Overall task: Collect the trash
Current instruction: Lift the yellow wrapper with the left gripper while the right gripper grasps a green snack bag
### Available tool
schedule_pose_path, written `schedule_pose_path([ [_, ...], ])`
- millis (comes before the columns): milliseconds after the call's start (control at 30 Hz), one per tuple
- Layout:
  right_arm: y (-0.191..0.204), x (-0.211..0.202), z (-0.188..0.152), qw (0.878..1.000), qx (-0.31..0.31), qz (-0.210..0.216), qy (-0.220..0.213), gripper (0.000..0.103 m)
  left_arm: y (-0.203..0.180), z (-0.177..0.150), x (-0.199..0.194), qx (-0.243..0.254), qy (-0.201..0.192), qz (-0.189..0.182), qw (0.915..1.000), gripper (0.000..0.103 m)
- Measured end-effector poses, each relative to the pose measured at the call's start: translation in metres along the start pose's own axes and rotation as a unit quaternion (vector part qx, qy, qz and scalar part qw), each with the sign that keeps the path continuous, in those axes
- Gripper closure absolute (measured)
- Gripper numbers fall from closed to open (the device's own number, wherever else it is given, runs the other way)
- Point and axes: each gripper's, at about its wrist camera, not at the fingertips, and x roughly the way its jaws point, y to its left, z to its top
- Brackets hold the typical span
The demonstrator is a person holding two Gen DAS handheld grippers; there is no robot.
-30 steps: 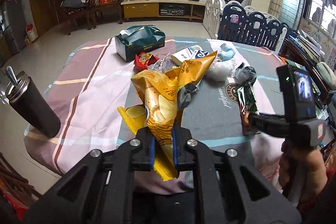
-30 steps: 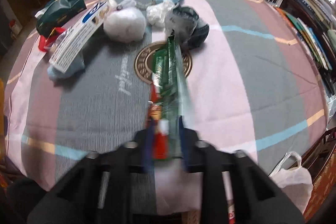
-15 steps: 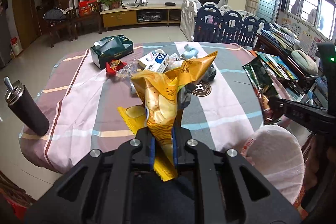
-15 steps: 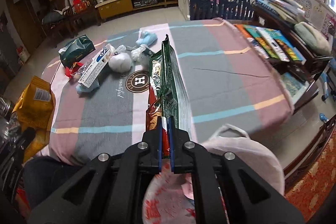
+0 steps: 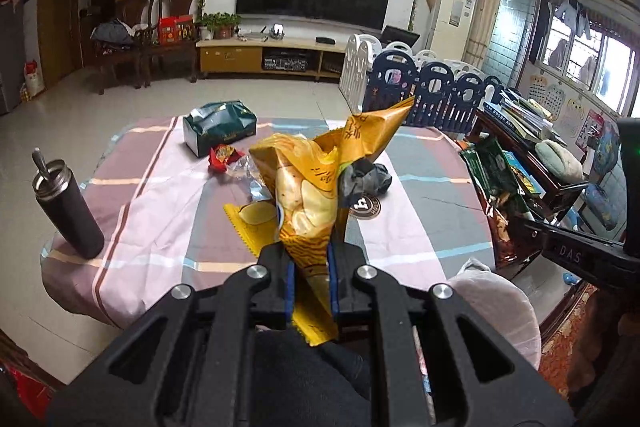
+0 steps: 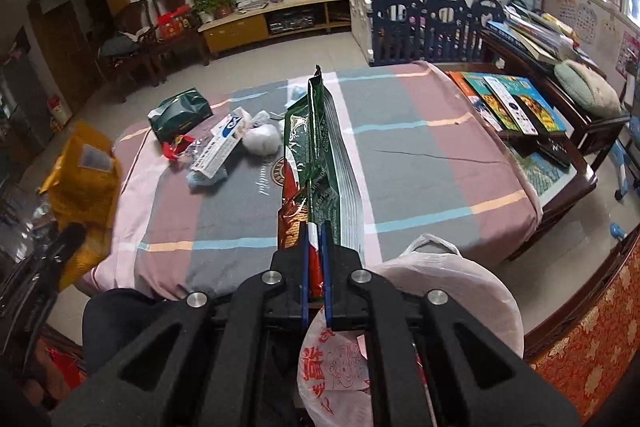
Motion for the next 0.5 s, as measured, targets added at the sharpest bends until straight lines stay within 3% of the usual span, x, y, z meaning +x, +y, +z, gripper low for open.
schedule_pose_path([
  [500, -0.02, 0.014, -0.017, 0.999, 0.018, -0.012, 0.029, 0.097, -0.005, -0.01, 0.02, 0.002, 0.031, -0.002, 0.9995, 0.09],
])
